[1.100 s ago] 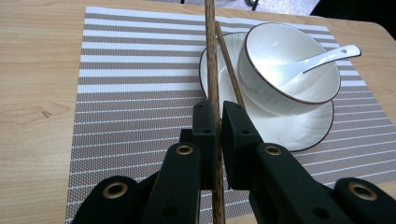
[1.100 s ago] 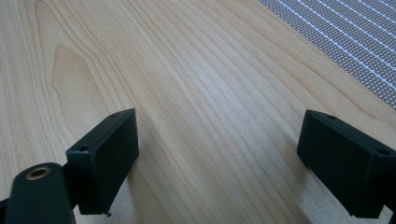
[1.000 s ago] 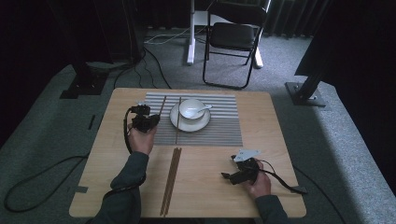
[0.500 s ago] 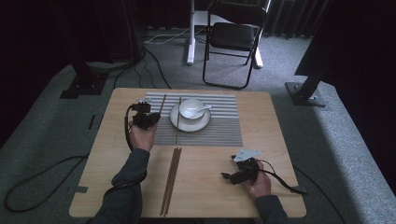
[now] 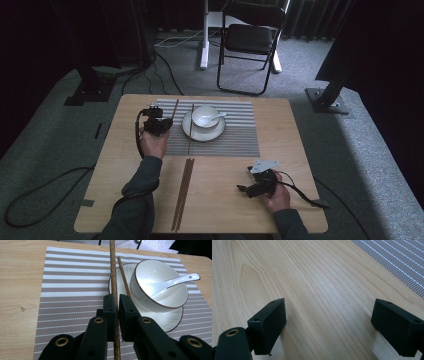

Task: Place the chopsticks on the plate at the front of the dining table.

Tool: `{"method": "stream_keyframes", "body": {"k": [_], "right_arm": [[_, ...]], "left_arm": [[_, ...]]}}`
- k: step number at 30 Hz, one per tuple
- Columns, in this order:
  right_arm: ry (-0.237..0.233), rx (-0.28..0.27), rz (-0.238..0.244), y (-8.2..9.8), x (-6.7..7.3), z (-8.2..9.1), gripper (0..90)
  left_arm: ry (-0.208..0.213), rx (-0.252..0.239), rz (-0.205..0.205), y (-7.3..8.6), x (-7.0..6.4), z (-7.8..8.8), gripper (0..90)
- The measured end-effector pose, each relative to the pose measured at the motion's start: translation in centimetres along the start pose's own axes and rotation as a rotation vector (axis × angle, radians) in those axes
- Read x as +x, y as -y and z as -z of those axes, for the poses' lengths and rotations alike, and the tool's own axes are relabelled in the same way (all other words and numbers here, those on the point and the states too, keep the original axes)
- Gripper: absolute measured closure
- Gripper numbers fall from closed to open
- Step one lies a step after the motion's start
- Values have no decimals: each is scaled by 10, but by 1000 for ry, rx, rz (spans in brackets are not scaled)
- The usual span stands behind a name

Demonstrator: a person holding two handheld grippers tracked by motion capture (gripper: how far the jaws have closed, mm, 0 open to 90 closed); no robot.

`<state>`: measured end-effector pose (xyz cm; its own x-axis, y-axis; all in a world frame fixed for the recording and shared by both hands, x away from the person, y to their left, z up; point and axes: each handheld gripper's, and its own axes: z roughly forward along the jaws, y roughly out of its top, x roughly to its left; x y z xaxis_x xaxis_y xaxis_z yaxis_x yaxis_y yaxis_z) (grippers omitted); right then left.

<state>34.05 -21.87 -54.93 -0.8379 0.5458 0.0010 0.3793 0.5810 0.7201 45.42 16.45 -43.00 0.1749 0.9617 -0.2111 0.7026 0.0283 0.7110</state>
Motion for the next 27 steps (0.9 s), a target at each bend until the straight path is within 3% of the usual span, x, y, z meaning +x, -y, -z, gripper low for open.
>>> {"method": "stream_keyframes", "body": {"k": [27], "right_arm": [[0, 0, 0, 0, 0, 0, 120]], "left_arm": [[18, 13, 32, -13, -4, -16, 849]]}}
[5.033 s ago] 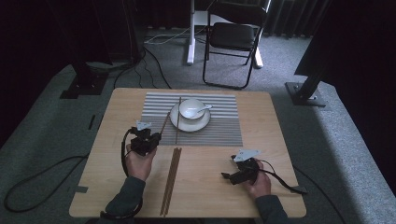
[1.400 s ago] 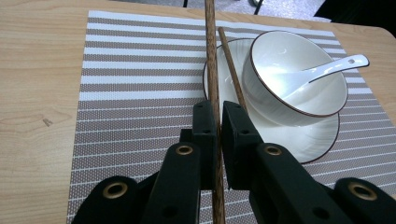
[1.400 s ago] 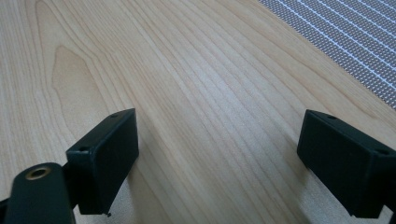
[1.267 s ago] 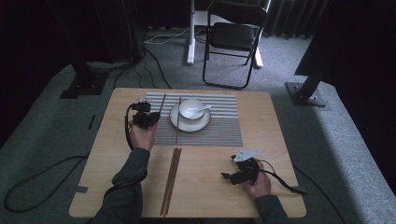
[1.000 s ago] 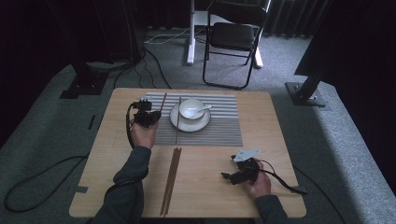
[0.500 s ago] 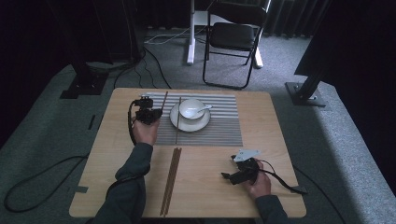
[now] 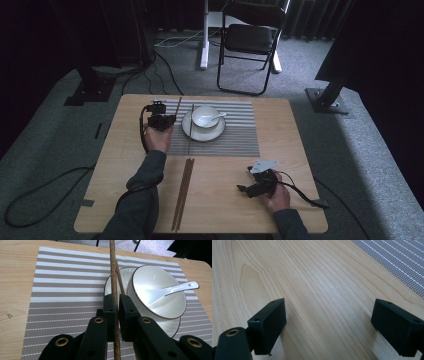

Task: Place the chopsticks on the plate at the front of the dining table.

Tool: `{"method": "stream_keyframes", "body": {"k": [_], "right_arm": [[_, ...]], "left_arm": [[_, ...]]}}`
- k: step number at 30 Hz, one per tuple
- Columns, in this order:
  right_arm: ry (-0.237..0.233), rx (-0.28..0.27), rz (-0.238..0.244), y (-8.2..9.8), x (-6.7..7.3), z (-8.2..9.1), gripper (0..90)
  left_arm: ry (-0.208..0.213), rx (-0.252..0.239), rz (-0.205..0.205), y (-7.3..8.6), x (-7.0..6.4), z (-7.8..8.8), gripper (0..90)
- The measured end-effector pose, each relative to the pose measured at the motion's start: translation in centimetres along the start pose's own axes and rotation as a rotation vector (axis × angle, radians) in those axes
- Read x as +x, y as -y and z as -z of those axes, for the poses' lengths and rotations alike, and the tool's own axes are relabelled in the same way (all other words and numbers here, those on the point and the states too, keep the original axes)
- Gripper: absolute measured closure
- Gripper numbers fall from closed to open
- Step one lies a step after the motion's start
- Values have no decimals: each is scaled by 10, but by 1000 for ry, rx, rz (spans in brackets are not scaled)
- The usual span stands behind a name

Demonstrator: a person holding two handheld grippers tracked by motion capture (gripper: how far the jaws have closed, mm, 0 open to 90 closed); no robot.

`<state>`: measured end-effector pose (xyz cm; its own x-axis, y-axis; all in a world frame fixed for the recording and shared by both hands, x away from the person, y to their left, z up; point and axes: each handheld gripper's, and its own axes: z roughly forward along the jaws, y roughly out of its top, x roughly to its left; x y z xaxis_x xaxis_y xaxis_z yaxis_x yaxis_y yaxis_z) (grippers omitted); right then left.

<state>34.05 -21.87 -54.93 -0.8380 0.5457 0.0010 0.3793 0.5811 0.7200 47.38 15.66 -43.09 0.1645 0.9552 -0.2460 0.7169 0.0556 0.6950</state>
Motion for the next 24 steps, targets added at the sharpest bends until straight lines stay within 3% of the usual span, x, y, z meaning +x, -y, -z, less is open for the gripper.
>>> {"method": "stream_keyframes", "body": {"k": [20, 24], "right_arm": [[2, -1, -1, 0, 0, 0, 124], [2, -1, 0, 0, 0, 0, 124]], "left_arm": [[5, 32, 26, -3, -2, -18, 850], [23, 42, 55, -3, 0, -23, 849]]}}
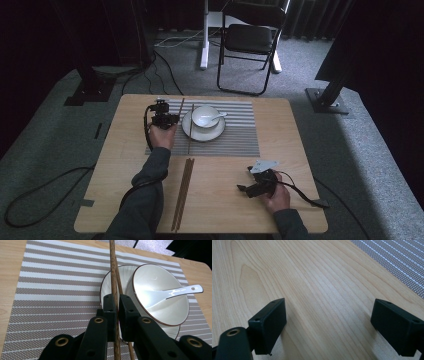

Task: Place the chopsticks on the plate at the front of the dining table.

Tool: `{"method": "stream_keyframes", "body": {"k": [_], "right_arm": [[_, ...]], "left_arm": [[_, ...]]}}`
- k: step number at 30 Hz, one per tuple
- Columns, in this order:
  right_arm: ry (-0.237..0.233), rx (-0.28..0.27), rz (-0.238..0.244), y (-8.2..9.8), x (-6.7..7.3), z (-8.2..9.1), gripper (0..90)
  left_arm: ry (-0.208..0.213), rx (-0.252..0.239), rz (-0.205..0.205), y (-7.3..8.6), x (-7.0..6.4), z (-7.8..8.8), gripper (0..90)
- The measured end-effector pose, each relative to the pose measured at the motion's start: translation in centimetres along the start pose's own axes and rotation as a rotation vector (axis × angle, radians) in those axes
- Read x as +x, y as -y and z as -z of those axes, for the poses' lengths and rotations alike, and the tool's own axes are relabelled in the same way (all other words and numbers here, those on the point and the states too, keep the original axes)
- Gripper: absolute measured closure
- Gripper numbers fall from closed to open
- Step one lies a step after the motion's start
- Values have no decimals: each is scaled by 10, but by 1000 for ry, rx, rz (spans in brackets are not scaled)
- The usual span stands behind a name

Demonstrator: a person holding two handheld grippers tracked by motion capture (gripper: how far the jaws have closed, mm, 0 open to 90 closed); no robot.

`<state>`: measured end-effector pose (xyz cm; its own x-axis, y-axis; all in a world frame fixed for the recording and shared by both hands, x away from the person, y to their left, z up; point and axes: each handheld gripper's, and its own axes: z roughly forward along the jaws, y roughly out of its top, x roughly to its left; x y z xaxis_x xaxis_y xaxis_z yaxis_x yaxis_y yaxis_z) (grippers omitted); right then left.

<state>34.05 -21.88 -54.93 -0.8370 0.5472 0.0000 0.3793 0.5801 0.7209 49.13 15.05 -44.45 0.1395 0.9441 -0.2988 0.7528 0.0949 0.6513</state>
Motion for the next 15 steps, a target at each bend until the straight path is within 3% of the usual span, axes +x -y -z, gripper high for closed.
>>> {"method": "stream_keyframes", "body": {"k": [15], "right_arm": [[0, 1, 0, 0, 0, 0, 124]], "left_arm": [[-14, 12, 0, -1, 0, -10, 849]]}}
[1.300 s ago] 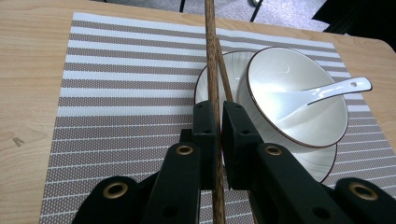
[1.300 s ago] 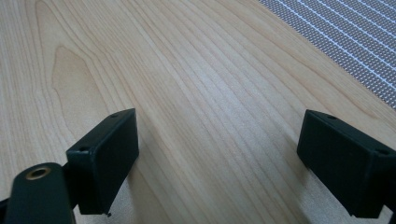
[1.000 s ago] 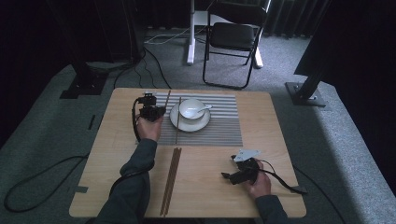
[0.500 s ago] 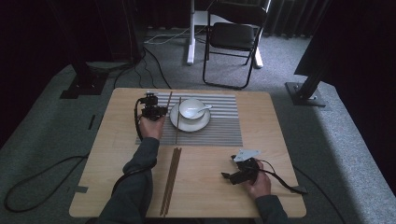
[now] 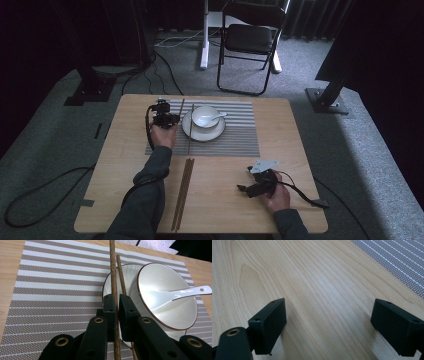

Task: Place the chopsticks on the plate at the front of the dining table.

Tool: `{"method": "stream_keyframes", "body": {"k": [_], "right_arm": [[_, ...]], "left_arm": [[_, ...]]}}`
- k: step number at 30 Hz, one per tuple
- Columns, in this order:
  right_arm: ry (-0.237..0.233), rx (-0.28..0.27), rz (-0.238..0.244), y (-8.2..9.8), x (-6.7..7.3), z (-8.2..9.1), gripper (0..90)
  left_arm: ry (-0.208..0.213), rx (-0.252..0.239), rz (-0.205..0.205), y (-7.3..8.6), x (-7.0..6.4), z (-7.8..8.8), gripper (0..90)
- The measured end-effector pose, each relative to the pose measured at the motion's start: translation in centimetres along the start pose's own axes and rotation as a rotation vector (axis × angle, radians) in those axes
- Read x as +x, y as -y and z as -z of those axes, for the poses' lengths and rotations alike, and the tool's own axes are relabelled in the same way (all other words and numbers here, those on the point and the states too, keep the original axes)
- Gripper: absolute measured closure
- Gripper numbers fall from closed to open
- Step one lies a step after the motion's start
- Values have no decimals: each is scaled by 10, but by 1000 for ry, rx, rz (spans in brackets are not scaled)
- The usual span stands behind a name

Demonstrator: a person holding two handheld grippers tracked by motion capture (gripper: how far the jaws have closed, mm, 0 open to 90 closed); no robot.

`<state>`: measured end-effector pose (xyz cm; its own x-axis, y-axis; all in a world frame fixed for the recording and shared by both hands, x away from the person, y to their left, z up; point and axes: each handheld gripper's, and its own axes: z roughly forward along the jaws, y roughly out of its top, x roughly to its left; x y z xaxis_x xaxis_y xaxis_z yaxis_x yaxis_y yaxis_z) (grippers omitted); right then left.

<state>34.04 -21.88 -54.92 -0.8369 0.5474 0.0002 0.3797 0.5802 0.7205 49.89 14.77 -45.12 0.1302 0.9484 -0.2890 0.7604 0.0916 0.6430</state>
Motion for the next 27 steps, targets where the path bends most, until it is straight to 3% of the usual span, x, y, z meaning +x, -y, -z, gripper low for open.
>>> {"method": "stream_keyframes", "body": {"k": [10, 18, 27], "right_arm": [[0, 0, 0, 0, 0, 0, 124], [0, 0, 0, 0, 0, 0, 124], [0, 0, 0, 0, 0, 0, 124]], "left_arm": [[8, 31, 3, 3, -4, -14, 849], [-18, 42, 1, 4, -3, -21, 849], [-16, 64, 0, 8, -4, -31, 849]]}}
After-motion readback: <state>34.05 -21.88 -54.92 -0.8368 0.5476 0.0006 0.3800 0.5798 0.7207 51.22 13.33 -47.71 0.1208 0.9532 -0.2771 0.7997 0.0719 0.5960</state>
